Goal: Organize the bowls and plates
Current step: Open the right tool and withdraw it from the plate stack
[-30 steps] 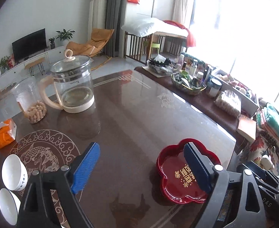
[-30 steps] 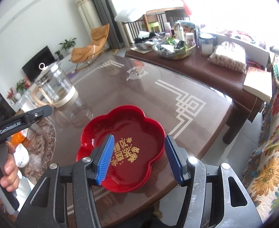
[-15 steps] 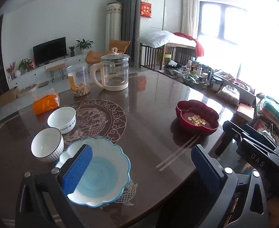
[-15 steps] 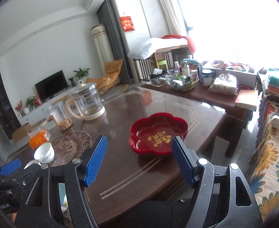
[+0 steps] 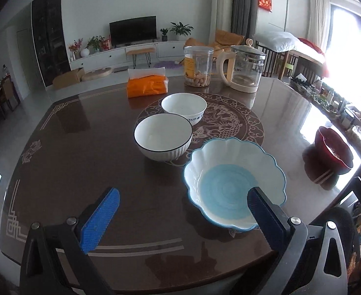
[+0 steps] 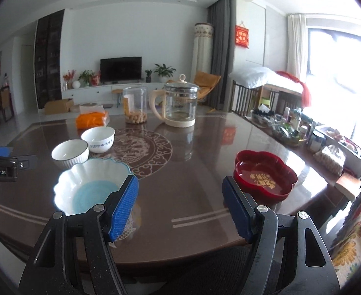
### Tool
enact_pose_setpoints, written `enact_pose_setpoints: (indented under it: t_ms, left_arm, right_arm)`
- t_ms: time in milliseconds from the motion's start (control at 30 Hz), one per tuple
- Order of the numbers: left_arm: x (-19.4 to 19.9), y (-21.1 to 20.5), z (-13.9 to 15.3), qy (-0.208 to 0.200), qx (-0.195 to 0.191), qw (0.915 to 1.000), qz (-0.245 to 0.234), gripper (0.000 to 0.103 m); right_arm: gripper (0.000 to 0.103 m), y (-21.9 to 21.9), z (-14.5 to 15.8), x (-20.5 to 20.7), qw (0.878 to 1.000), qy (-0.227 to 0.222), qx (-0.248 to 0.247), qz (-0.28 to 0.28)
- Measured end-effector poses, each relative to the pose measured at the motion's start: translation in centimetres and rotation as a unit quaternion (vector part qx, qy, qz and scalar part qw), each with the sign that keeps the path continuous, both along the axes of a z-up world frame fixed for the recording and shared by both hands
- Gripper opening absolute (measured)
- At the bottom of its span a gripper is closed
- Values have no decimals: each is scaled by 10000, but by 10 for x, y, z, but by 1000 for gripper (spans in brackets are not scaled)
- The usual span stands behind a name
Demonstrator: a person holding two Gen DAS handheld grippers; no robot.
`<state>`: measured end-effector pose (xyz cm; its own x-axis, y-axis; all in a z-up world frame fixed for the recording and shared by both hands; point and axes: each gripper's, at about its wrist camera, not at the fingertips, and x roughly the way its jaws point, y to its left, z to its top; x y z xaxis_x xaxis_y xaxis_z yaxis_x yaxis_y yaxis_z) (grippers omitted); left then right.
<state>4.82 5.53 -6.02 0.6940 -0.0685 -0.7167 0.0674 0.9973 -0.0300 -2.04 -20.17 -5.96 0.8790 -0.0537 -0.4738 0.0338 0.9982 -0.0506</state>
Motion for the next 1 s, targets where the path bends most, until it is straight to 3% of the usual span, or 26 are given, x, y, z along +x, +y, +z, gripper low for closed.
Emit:
enact_pose_setpoints:
  t_ms: [167, 267, 333, 367, 433, 533, 767, 1000]
  left_arm:
    - [-6, 4, 1, -163, -183, 9997, -7, 103]
    - [-16, 7, 10, -514, -309, 9982, -15, 103]
    - [-19, 10, 12, -657, -338, 9973, -16, 103]
    - [-18, 10, 12, -640, -315, 9974, -19, 103]
    - [-15, 10, 8, -530, -262, 9982, -53, 103]
    - [-10, 11, 0, -344, -175, 9992, -38, 103]
    - [0, 15, -23, 152, 93, 9998, 86, 103]
    - [5, 17, -34, 326, 277, 9991, 81, 103]
  right_arm:
    - [74, 1, 5, 1, 10000, 70, 62, 31]
    - [74, 0, 17, -12, 9991, -381, -33, -172]
    - [84, -1, 21, -16, 9980, -598, 48, -216]
    - [85, -2, 20, -12, 9982, -564, 115, -146]
    - [84, 0, 10, 2, 9998, -70, 199, 70]
    - [83, 2, -5, 10, 9989, 347, 305, -7]
    - [83, 19, -2, 6, 9996, 267, -31, 36]
    - [83, 27, -7, 8, 9990, 417, -74, 149]
